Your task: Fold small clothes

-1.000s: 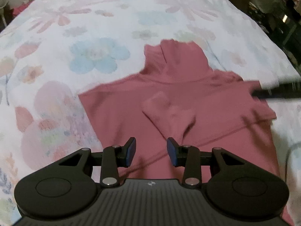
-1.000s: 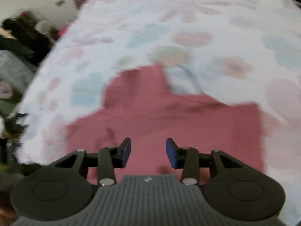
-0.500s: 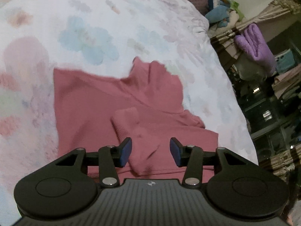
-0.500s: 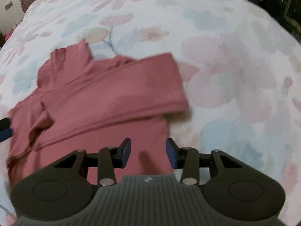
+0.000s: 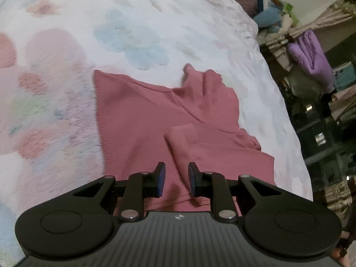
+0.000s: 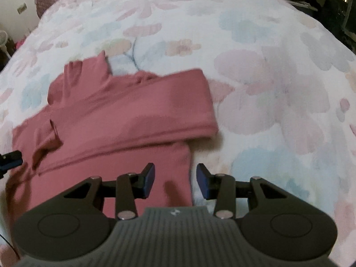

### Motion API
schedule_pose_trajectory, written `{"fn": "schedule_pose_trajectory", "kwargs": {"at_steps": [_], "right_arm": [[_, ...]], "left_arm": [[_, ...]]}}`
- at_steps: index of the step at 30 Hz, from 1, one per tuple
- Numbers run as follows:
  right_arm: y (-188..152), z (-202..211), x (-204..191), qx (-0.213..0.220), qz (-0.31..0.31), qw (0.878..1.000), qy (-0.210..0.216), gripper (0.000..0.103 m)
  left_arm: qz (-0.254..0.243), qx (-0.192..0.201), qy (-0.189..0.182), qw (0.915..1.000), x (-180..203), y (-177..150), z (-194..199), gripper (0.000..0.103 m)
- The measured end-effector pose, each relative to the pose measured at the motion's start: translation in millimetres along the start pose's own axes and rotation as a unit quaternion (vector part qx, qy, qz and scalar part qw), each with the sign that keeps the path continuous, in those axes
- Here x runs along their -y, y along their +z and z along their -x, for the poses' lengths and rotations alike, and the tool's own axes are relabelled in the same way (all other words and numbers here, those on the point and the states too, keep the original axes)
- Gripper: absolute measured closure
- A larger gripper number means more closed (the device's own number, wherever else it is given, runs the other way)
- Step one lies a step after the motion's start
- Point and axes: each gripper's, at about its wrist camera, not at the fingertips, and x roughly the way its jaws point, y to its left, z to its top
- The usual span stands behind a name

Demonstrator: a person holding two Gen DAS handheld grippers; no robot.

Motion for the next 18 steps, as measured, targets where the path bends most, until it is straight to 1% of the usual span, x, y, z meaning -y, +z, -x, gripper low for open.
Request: {"fn": "schedule_pose_trajectory", "kwargs": {"at_steps": [1, 3, 6, 8, 9, 11, 14, 18], "right_arm": [[3, 0, 2, 0.006, -0.003, 1.0, 0.007, 0.065], [7, 0, 4, 0.016, -0.002, 1.0, 0.021, 0.065], [10, 0, 3, 0.027, 0.005, 0.999, 0.047, 0.065], [12, -1, -2, 0.03, 0.005, 0.996, 0.078, 0.066], [14, -3, -7, 0.028, 0.004, 0.995, 0.098, 0.066], [18, -10, -23, 0.018, 0.001, 0.99, 0.137, 0.071], [26, -28, -55, 0.001, -0.012, 0.98, 0.2, 0.071], [31, -61, -93, -0.037, -0.061, 0.965, 0.251, 0.071]], "left_arm": [[0.001, -0.005, 0.007, 1.0, 3, 2, -5, 0.079], [0.013, -0.009, 0.017, 0.9997, 4, 7, -12, 0.073], [0.047, -0.025, 0.017, 0.9984, 0, 10, -27, 0.072], [0.055, -0.028, 0.023, 0.9978, 1, 9, -31, 0.072], [0.046, -0.026, 0.033, 0.9981, 5, 8, -30, 0.072], [0.025, -0.024, 0.052, 0.998, 13, 8, -27, 0.072], [0.0, -0.029, 0.075, 0.9968, 23, 10, -21, 0.072], [-0.037, -0.033, 0.109, 0.9928, 34, 12, -17, 0.072]]}}
